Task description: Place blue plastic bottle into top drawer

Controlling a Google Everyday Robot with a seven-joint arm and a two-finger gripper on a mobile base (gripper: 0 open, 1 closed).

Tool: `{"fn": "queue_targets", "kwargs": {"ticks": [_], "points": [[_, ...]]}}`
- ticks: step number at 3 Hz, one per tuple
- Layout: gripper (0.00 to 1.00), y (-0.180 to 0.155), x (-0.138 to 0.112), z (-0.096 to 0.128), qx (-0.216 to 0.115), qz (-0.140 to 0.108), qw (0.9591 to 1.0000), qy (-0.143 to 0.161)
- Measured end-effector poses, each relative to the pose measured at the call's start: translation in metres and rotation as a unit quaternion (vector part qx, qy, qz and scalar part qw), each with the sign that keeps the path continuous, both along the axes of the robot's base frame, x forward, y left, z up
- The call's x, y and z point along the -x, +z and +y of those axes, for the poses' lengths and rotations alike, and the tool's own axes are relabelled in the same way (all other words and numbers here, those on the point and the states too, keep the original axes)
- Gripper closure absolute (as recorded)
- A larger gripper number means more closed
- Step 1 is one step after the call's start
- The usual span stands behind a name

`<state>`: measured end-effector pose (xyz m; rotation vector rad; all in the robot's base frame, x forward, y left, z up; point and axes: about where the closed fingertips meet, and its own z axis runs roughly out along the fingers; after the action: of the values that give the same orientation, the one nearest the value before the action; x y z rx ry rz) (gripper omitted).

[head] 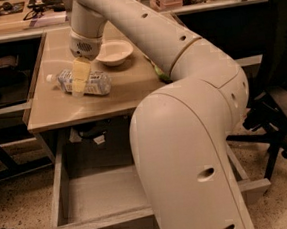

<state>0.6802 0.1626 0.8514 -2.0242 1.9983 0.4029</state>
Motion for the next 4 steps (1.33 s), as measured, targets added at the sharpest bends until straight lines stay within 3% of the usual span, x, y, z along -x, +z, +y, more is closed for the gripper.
{"fn": "queue_targets", "kwargs": {"ticks": [1, 2, 4], "points": [[0.00, -0.016, 0.001, 0.003, -0.004, 0.017, 0.9998, -0.003], [0.14, -0.030, 0.005, 0.003, -0.009, 0.031, 0.9995, 0.000], [0.61, -0.031, 0.005, 0.003, -0.010, 0.032, 0.9994, 0.000]]}}
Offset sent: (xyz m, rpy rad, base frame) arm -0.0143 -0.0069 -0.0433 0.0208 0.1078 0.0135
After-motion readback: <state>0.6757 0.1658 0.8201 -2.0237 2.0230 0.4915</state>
